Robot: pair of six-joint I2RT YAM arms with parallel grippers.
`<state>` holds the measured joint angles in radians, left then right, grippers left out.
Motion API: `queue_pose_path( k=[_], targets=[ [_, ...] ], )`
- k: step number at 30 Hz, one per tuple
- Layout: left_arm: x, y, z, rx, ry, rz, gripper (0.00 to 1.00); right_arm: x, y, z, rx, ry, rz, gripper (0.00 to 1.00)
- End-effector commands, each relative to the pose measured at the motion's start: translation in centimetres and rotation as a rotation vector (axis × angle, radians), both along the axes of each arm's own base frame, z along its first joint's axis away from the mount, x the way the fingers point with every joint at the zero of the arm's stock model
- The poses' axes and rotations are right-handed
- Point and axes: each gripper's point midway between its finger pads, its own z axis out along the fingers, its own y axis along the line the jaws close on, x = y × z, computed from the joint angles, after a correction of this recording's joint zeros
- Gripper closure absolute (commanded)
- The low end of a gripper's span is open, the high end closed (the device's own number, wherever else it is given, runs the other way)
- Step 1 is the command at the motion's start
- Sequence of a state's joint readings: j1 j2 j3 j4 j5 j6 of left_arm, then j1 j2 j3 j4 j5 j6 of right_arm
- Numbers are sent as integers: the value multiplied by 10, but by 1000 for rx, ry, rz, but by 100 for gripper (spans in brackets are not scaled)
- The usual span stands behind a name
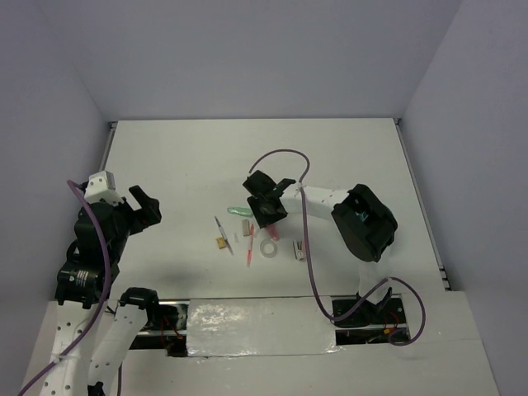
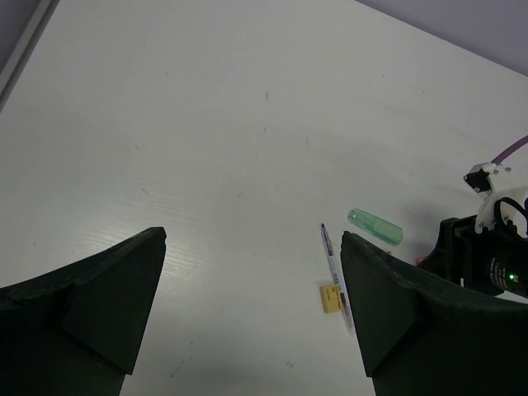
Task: Sort the stationery into containers
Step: Pick up the stationery from the center of the board.
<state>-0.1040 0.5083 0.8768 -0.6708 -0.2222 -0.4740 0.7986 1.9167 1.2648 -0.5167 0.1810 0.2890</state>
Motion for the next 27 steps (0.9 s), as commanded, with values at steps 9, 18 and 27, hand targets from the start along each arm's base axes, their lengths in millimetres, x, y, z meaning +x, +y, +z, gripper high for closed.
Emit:
queue_pose_path(
  k=[9,18,27],
  targets=[
    [8,-8,9,2,-42,-43,1,14,3,1,6,-77,-3,100],
    [8,-10,10,2,-48,-55,1,39,-11,80,133,-277,-79,100],
    [8,-13,10,2,-48,-70,1,51,-103,199,280,-690,-295,100]
  ],
)
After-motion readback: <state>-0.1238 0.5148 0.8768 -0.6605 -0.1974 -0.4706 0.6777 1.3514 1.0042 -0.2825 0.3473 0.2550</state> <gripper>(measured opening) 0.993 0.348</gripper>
